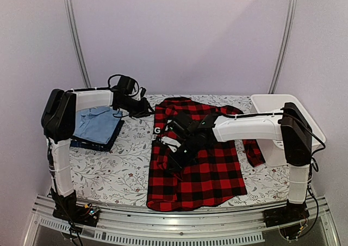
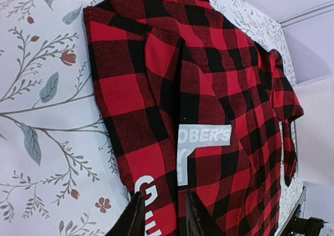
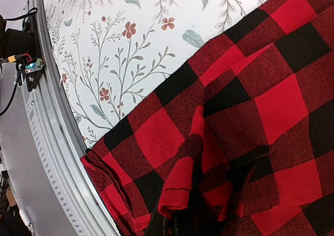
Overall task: Fold and stack the long sleeve shirts
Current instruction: Fold the flattened shirt at the center of the board.
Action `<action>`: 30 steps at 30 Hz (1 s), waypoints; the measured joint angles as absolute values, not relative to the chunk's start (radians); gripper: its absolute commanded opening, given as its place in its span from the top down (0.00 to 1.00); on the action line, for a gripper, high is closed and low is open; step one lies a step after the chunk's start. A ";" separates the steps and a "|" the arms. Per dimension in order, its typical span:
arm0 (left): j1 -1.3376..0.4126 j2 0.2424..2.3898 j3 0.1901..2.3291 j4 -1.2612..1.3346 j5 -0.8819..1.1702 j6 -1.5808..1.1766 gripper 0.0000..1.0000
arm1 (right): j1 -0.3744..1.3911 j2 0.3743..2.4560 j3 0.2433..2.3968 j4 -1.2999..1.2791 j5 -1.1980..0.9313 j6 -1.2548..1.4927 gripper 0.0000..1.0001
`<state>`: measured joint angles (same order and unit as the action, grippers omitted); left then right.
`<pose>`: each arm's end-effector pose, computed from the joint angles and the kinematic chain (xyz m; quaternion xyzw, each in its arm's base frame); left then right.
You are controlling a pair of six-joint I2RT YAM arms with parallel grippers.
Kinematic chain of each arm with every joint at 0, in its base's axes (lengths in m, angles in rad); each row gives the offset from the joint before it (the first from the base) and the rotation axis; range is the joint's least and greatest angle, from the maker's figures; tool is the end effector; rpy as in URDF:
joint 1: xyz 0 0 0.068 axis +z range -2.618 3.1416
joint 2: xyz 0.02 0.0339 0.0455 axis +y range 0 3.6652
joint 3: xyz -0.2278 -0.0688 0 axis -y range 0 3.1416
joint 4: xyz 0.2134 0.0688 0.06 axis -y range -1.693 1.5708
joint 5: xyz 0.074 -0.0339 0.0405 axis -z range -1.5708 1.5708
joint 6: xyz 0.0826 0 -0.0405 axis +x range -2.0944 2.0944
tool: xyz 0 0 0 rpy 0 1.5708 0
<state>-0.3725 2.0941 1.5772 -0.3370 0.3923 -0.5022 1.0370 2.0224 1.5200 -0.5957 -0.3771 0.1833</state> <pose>0.4056 -0.1924 0.1442 0.0087 0.9210 -0.3111 0.2344 0.1794 0.3633 0.1340 -0.4353 0.8511 0.2811 0.0841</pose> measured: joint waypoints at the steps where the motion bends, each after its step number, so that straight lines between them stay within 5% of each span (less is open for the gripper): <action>1: -0.373 2.094 1.576 -0.337 0.393 -0.503 0.73 | 1.037 2.023 1.520 -0.596 -0.377 0.186 1.00; 25: -0.373 2.094 1.563 -0.327 0.408 -0.511 0.74 | 1.051 2.083 1.592 -0.596 -0.433 0.226 1.00; 30: -0.373 2.094 1.563 -0.327 0.411 -0.513 0.74 | 1.055 2.083 1.592 -0.591 -0.442 0.236 0.78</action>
<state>-0.3725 2.0941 1.5631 -0.3267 0.4110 -0.5125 1.0550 2.0834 1.5921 -0.5915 -0.4419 0.2359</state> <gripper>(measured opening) 0.264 0.095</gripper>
